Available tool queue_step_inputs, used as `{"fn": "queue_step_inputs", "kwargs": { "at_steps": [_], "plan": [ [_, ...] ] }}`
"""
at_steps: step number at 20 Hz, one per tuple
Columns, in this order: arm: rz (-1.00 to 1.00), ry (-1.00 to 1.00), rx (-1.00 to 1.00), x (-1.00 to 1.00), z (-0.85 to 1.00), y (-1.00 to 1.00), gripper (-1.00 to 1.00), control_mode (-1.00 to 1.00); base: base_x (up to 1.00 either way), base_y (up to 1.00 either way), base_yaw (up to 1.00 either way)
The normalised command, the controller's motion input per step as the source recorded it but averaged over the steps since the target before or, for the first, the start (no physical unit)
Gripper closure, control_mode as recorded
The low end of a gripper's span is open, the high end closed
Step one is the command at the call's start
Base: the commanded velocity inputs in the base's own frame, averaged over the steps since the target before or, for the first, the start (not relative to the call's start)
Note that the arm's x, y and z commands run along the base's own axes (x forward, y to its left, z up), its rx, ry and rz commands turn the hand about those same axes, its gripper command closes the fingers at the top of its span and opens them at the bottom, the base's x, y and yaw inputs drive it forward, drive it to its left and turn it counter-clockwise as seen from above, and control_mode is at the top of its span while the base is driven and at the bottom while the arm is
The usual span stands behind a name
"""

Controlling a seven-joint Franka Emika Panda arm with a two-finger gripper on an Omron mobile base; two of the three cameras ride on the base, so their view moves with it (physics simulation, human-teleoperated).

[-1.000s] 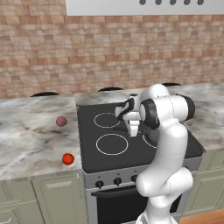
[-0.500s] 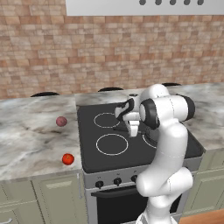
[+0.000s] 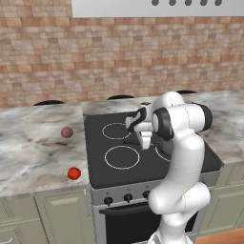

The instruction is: Place the pan on the front right burner on the stove. Then place the tomato and the onion in the pan and turn on the front right burner.

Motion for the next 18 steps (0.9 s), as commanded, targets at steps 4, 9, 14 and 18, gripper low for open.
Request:
{"fn": "queue_step_inputs", "kwargs": {
  "at_steps": [4, 9, 14, 18],
  "plan": [
    [0.0, 0.0, 0.0, -0.01, -0.22, -0.25, -1.0, -1.0, 0.0, 0.0, 0.0],
    [0.0, -0.14, 0.0, -0.23, 0.28, -0.03, -1.0, -1.0, 0.0, 0.0, 0.0],
    [0.0, -0.11, -0.01, -0.4, 0.56, 0.0, -1.0, -1.0, 0.0, 0.0, 0.0],
    [0.0, -0.07, -0.04, -0.44, 0.55, 0.01, -1.0, -1.0, 0.0, 0.0, 0.0]
  ]
}}
